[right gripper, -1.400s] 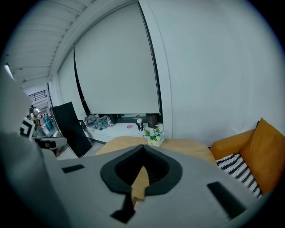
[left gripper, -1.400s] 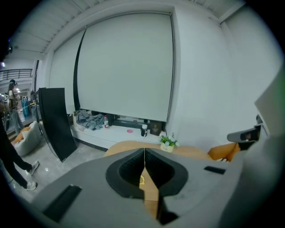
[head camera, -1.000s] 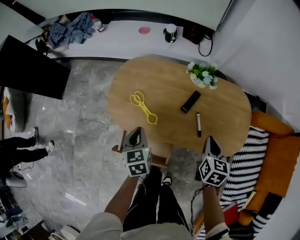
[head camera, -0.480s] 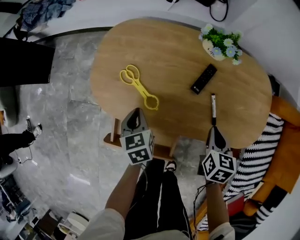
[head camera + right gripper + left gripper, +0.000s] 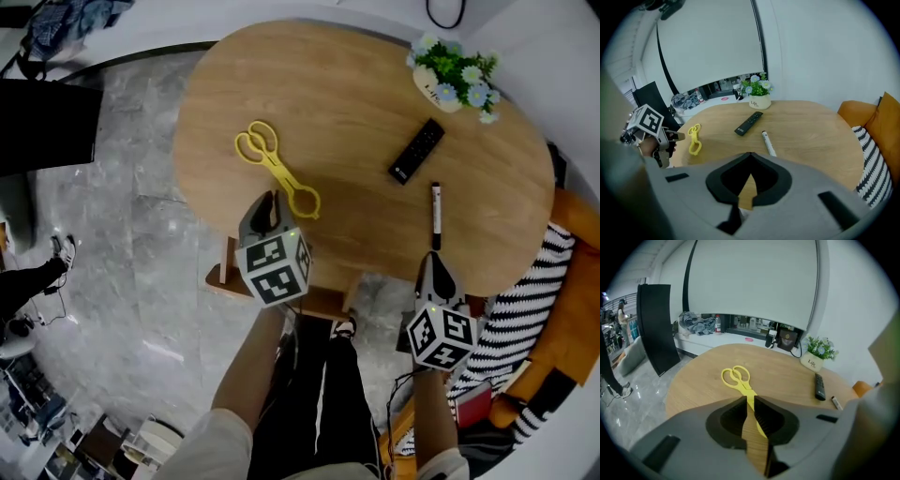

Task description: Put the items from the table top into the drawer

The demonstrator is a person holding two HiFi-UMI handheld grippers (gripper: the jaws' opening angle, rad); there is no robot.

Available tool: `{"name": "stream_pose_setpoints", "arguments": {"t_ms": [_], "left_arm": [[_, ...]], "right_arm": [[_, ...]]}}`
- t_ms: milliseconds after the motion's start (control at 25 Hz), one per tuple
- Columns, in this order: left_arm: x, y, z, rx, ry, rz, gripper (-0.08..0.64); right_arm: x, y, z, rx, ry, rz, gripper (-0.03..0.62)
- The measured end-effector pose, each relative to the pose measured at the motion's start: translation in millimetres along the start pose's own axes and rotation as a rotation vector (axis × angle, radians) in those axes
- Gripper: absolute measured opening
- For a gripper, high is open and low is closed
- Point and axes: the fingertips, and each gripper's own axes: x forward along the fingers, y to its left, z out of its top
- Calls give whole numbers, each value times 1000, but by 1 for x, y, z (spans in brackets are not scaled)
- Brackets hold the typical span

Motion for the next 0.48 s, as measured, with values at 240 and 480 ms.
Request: {"name": "stream_pose_setpoints", "arguments": {"t_ms": [240, 480], "left_arm": [[23, -2, 6, -50, 44, -13, 127], [47, -4, 4, -91, 98, 31, 210]], "right_arm": [[4, -2, -5, 15, 27, -13, -8], [7, -5, -3, 5, 48, -15, -8]]}}
